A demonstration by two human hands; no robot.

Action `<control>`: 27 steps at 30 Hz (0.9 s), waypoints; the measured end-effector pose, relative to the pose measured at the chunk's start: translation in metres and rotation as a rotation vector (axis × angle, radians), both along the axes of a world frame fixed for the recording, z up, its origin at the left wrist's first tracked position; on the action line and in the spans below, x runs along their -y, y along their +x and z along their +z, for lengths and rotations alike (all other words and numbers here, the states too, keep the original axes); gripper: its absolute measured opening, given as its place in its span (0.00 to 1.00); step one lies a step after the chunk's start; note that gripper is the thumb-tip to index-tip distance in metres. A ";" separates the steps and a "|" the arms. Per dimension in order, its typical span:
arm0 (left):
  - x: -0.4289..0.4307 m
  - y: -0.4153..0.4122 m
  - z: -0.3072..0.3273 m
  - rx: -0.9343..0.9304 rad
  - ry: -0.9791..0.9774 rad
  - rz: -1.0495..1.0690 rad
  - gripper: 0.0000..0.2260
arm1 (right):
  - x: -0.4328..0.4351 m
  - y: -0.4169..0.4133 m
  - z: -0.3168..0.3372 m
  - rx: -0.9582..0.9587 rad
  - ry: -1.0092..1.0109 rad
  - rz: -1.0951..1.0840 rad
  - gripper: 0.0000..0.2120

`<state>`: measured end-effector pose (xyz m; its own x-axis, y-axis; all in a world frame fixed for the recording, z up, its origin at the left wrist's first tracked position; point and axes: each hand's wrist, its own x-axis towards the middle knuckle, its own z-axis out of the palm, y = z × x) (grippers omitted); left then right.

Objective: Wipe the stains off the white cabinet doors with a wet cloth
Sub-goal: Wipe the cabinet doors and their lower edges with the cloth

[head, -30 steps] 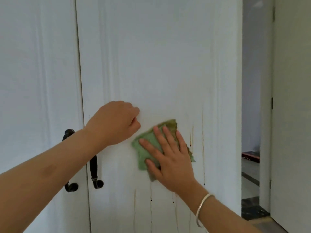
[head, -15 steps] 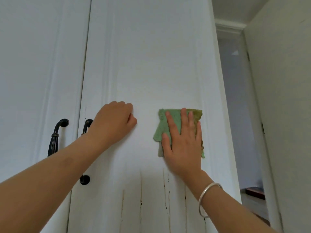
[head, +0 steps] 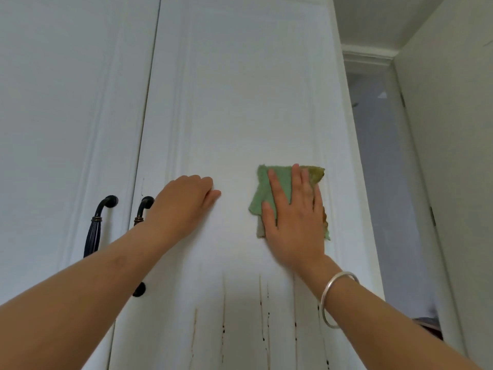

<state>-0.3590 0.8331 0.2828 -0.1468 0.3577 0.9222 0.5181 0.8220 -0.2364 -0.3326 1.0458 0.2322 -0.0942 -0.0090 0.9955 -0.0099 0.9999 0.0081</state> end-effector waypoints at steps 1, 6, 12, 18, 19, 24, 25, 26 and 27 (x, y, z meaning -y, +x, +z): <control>-0.002 -0.001 -0.003 -0.004 0.027 0.014 0.16 | 0.004 0.000 -0.015 0.019 0.039 0.021 0.28; -0.010 0.001 -0.020 -0.066 0.041 0.020 0.14 | 0.029 -0.002 -0.097 0.176 0.417 0.081 0.29; -0.006 0.018 -0.051 0.040 -0.165 0.042 0.16 | -0.011 0.009 -0.092 0.316 0.944 0.013 0.26; 0.007 0.014 -0.101 0.043 -0.231 0.043 0.17 | 0.013 0.001 -0.076 0.040 0.138 0.030 0.27; 0.009 0.012 -0.110 0.039 -0.238 0.011 0.17 | 0.029 -0.003 -0.085 0.003 0.072 0.035 0.27; 0.030 0.000 -0.144 0.047 -0.182 -0.174 0.14 | 0.065 -0.011 -0.146 0.082 0.325 0.050 0.27; 0.033 -0.002 -0.150 0.047 -0.208 -0.180 0.14 | 0.066 -0.011 -0.159 0.118 0.381 0.038 0.28; 0.036 -0.003 -0.153 0.029 -0.261 -0.162 0.14 | 0.067 -0.010 -0.170 0.143 0.416 0.027 0.28; 0.039 -0.003 -0.154 0.006 -0.336 -0.132 0.14 | 0.068 -0.010 -0.178 0.157 0.442 0.016 0.28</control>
<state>-0.3618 0.7941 0.1286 -0.0848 0.6569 0.7492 0.6166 0.6252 -0.4784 -0.3427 0.9782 0.0540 -0.2401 -0.4315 0.8696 -0.0602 0.9007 0.4303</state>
